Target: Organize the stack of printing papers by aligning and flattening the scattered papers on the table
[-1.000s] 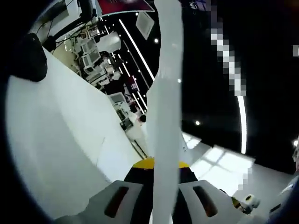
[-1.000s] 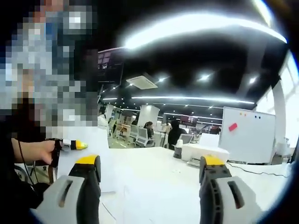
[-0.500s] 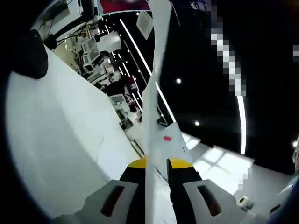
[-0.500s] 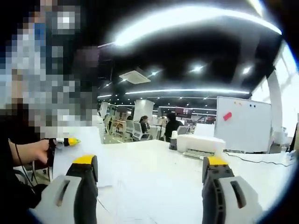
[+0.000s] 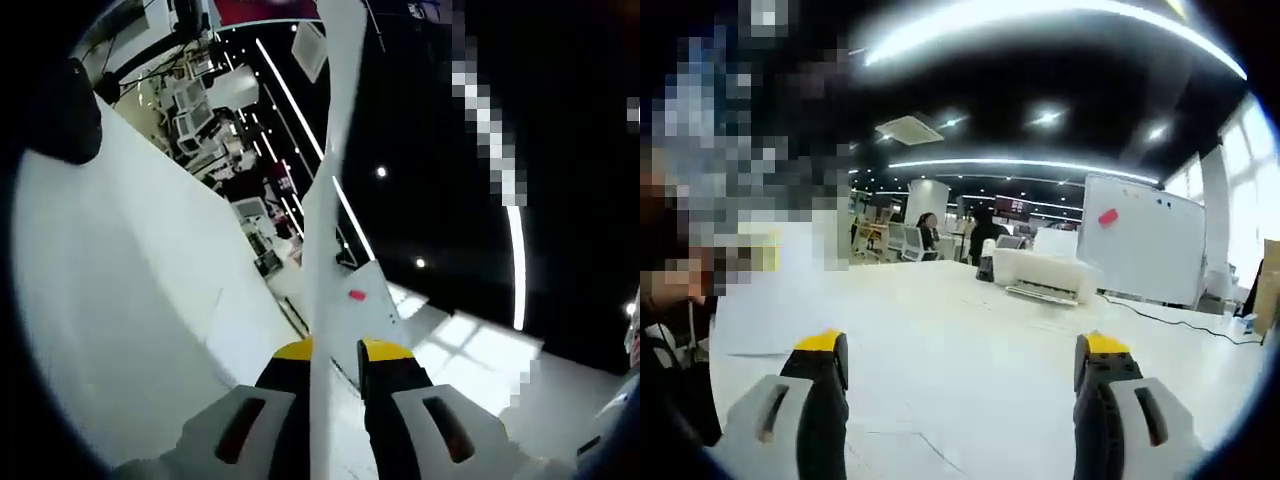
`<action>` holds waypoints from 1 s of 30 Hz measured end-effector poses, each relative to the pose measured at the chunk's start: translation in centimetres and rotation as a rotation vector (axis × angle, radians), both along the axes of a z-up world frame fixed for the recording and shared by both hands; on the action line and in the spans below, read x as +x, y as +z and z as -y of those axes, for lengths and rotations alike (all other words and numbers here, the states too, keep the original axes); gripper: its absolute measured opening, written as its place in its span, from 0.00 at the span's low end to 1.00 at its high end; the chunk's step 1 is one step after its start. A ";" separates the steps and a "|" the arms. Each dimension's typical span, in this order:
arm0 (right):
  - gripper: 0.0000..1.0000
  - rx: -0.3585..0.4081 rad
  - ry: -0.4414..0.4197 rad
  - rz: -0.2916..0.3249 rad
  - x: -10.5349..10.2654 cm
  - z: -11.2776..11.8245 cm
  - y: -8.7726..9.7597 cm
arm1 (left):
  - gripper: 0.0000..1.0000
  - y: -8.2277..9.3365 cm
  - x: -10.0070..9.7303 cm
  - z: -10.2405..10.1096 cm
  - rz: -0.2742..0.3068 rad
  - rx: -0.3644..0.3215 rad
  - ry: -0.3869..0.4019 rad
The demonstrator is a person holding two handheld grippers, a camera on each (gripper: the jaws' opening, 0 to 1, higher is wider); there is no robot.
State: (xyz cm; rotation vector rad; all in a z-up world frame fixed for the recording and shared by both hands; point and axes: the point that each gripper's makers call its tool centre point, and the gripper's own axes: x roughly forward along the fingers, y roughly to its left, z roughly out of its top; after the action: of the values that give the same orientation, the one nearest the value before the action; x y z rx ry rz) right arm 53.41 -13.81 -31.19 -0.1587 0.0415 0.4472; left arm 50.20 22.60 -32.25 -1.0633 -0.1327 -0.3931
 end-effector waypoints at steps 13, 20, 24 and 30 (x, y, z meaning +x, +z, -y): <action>0.89 -0.027 -0.055 -0.029 4.1 2.3 -2.3 | 0.16 -0.1 0.0 0.1 -0.006 0.003 -0.001; 0.89 0.003 -0.052 -0.086 7.4 3.6 -3.4 | 0.16 -0.3 0.1 0.3 -0.010 0.022 -0.002; 0.89 0.045 -0.048 -0.113 9.1 3.9 -4.5 | 0.16 -0.4 0.1 0.2 -0.011 0.024 -0.003; 0.89 0.075 -0.056 -0.179 10.3 4.2 -6.6 | 0.16 -0.4 0.2 0.4 -0.014 0.019 -0.007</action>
State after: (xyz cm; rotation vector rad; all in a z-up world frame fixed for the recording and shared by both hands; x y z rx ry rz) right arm 63.74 -17.99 -37.81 -0.0433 0.2044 0.4056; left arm 50.42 22.20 -32.66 -1.0476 -0.1126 -0.3929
